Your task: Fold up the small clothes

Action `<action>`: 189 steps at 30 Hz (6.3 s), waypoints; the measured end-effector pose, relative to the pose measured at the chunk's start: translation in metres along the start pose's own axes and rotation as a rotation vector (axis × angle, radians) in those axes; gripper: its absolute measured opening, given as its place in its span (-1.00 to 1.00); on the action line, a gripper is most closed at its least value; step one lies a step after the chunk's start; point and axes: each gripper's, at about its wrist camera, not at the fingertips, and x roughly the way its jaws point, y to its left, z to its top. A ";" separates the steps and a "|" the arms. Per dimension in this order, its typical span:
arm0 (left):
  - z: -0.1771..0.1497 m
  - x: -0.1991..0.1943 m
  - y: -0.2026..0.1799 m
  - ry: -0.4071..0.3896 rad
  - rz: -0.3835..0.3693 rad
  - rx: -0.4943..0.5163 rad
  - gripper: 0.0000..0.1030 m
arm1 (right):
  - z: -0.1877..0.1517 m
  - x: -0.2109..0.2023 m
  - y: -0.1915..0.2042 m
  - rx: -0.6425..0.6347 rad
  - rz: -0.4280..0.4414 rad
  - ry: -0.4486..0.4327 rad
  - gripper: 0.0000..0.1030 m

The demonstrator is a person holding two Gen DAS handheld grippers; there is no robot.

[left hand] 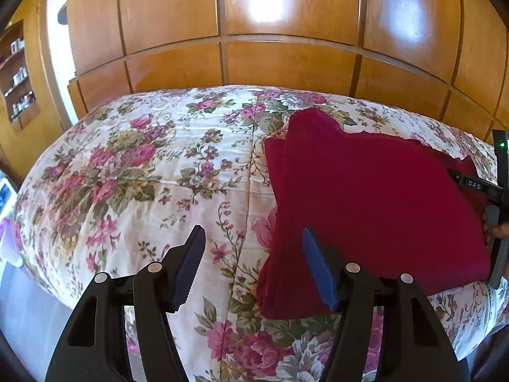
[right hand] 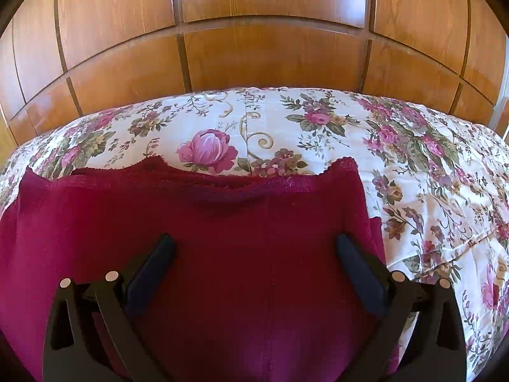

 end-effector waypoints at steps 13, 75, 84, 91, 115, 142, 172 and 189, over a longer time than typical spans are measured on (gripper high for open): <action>0.053 0.056 0.038 0.141 -0.369 -0.215 -0.37 | 0.000 -0.001 0.000 -0.002 -0.001 -0.004 0.96; 0.021 0.028 -0.065 0.011 -0.085 -0.009 -0.25 | 0.006 -0.045 -0.030 0.117 0.120 0.025 0.96; 0.010 0.016 -0.058 0.012 -0.108 -0.037 -0.25 | -0.038 -0.068 -0.090 0.287 0.237 0.092 0.96; 0.004 0.010 -0.058 0.011 -0.108 -0.031 -0.25 | -0.075 -0.075 -0.083 0.323 0.421 0.133 0.78; -0.002 0.006 -0.046 0.079 -0.308 -0.068 -0.25 | -0.049 -0.107 -0.056 0.261 0.509 0.117 -0.51; 0.016 -0.008 0.077 0.081 -0.528 -0.477 -0.28 | -0.040 -0.112 0.228 -0.336 0.732 0.140 0.30; 0.069 0.003 0.006 0.143 -0.497 -0.203 -0.64 | -0.082 -0.151 0.132 -0.194 0.550 -0.050 0.95; 0.029 0.020 -0.018 0.083 -0.170 -0.051 0.26 | -0.103 -0.117 0.178 -0.393 0.522 0.062 0.82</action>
